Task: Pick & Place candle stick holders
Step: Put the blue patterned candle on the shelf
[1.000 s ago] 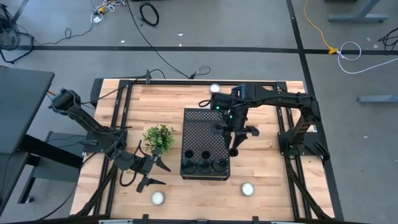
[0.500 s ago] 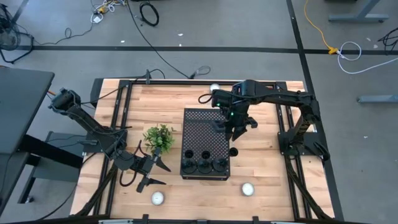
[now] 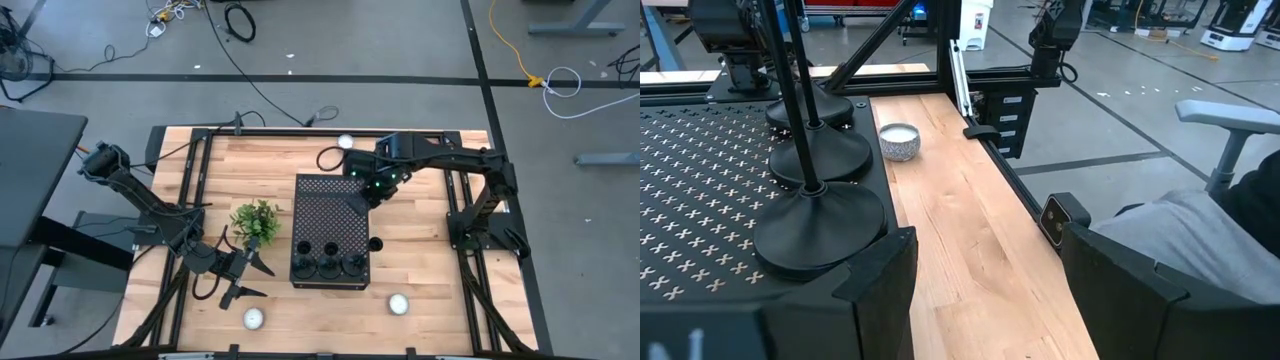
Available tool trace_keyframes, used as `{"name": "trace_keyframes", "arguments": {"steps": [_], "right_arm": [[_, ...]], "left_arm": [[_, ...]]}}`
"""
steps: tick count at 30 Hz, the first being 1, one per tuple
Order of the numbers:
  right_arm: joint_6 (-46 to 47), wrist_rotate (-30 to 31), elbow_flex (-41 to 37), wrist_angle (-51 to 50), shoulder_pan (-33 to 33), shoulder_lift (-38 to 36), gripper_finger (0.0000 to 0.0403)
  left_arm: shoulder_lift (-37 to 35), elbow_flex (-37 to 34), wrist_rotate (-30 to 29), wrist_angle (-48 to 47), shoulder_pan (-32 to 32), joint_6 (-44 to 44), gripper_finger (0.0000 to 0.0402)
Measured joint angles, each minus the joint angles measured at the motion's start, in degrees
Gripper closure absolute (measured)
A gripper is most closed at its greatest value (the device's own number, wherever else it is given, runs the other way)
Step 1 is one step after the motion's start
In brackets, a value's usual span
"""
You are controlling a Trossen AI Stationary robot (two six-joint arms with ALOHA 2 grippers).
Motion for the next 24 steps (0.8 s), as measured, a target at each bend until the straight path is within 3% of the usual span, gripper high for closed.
{"name": "trace_keyframes", "arguments": {"steps": [6, 13, 17, 24], "right_arm": [[1.84, 5.66, -3.93, 0.08, 2.89, -2.10, 0.0326], [13.39, 11.75, -19.40, 1.62, 7.60, -12.42, 0.0343], [17.14, 12.09, -29.62, 13.16, 12.35, -21.34, 0.0346], [20.86, 18.87, -45.24, 32.71, 22.99, -33.25, 0.0356]], "left_arm": [[0.00, 0.00, 0.01, 0.00, 0.00, -0.01, 0.0154], [-0.01, 0.00, 0.00, 0.02, -0.10, -0.04, 0.0154], [-0.02, 0.00, 0.00, 0.11, -0.11, -0.03, 0.0154], [-0.02, 0.00, -0.01, 0.26, -0.11, -0.06, 0.0154]]}}
